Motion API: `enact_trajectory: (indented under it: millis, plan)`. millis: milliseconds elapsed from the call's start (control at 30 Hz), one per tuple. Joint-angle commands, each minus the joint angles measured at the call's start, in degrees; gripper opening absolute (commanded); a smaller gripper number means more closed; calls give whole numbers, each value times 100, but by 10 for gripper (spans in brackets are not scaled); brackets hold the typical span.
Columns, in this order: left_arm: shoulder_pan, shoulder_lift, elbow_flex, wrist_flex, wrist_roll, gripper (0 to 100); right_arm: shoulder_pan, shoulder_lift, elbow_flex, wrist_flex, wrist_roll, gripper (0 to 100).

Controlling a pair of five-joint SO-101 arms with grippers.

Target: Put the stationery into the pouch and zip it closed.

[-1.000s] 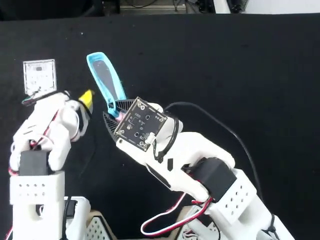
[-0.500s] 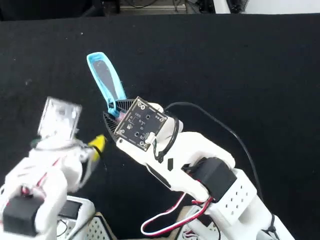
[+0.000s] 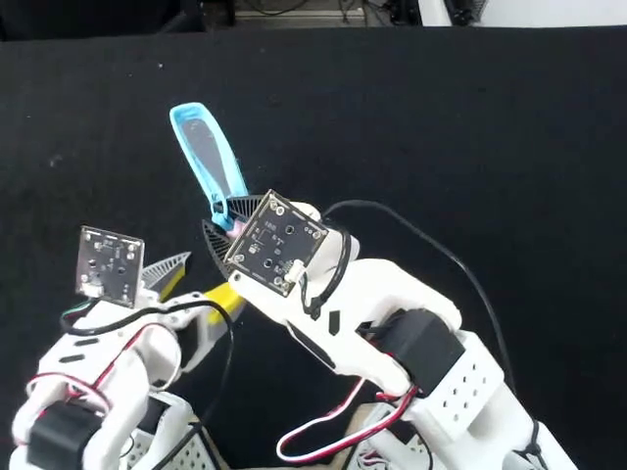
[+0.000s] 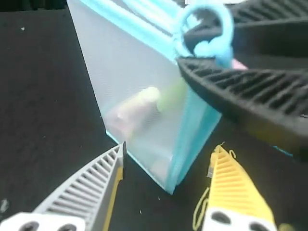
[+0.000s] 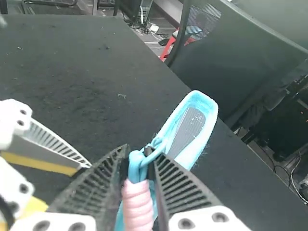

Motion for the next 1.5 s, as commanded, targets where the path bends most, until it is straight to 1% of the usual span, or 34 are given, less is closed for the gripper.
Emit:
enact_trajectory:
  millis: [0, 67, 167, 300, 367, 533, 700, 767, 833, 1000, 1133, 1200, 1267, 1467]
  plan:
    - [13, -396, 585, -897, 9, 285, -35, 22, -207, 9, 26, 11]
    - [-31, -527, 919, -1213, -9, 285, -35, 22, -207, 9, 26, 11]
    - [-356, -668, 1288, -1442, -264, 284, -35, 22, -207, 9, 18, 11]
    - [-892, -782, 1464, -1433, -396, 284, -35, 22, -207, 9, 18, 11]
    - [-1051, -879, 1411, -1336, -422, 284, -44, 22, -207, 9, 18, 11]
    - [-1393, -1160, 1429, -1275, -826, 284, -62, 22, -251, -35, 18, 11]
    - [-1780, -1160, 1297, -1231, -879, 284, -44, 48, -233, -35, 18, 11]
    - [-1727, -1160, 1077, -985, -870, 284, -44, 57, -224, -44, 18, 11]
    - [-1534, -1160, 734, -651, -870, 284, -44, 57, -215, -44, 18, 11]
    - [-848, -1160, -154, 246, -879, 284, -44, 57, -207, -44, 18, 11]
    - [-277, -1160, -505, 571, -879, 284, -53, 57, -207, -44, 18, 11]
    - [-31, -1152, -497, 510, -879, 284, -53, 57, -207, -35, 18, 11]
    - [101, -1152, -286, 202, -844, 284, -53, 57, -207, -35, 18, 11]
    - [-154, -1152, 998, -1204, -835, 284, -62, 40, -207, 0, 18, 11]
